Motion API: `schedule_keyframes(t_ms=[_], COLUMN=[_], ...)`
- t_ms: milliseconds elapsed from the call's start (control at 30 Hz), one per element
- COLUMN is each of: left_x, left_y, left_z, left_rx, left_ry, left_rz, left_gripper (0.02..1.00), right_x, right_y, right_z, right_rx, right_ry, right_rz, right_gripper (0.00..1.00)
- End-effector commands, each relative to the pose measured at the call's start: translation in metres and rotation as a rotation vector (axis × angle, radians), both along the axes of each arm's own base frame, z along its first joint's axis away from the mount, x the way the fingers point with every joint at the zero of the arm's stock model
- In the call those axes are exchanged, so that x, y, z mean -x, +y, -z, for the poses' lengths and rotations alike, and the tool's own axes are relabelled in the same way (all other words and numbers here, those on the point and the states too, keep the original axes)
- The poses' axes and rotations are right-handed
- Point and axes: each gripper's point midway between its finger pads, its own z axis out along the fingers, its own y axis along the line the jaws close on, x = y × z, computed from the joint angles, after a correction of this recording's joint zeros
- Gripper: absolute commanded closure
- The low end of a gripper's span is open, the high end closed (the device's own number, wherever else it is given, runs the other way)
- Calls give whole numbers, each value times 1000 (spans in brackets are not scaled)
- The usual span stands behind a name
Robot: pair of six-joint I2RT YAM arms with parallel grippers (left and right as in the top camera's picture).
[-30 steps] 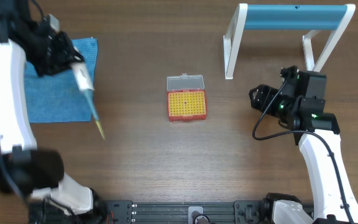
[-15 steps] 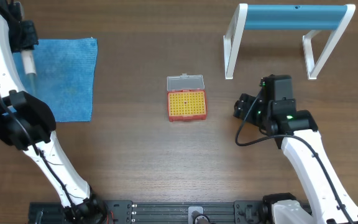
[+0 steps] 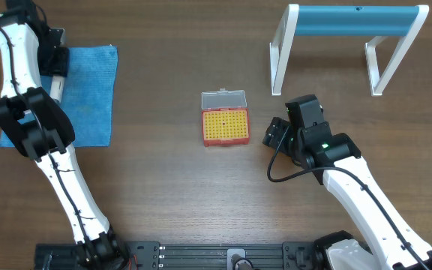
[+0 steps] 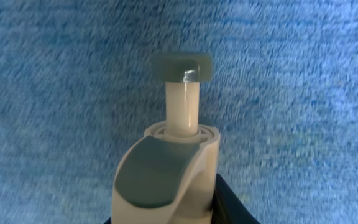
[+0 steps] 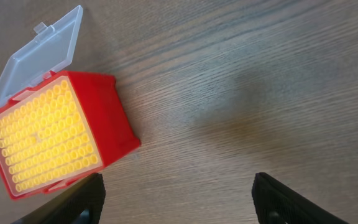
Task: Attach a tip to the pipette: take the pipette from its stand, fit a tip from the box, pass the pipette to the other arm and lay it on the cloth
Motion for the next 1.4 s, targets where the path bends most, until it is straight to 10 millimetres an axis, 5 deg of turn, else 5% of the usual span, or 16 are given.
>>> schedule_keyframes(t_ms=[33,300,733,833,1033,1100,1233,1400], left_x=[-14,-11,-7,-7,-5,-2,8,15], left_y=[-6,-12,-13,-13,-14,-11,-4,-18], left_z=[-2,8,15,15,15,12,-21,-103], left_rx=[28,65,76,77,79,61,2,33], left_ry=[-53,-36,-13,-13,-6,5,17,-81], left_rz=[42,41,22,13,13,1,-56,-91], left_gripper=[991,989,989,673,500,248,161,156], right_x=[-5,-25,-25,-25,-25,-25,-28,-31], right_y=[0,7,7,7,7,8,8,4], right_z=[-3,-16,-16,-16,-16,-16,-19,-30], right_rx=[-9,-43,-54,-54,-56,-58,-63,-44], right_ry=[-10,-103,-98,-98,-98,-101,-117,-168], right_rz=[51,55,66,66,69,69,69,67], right_gripper=[226,224,224,224,226,226,224,224])
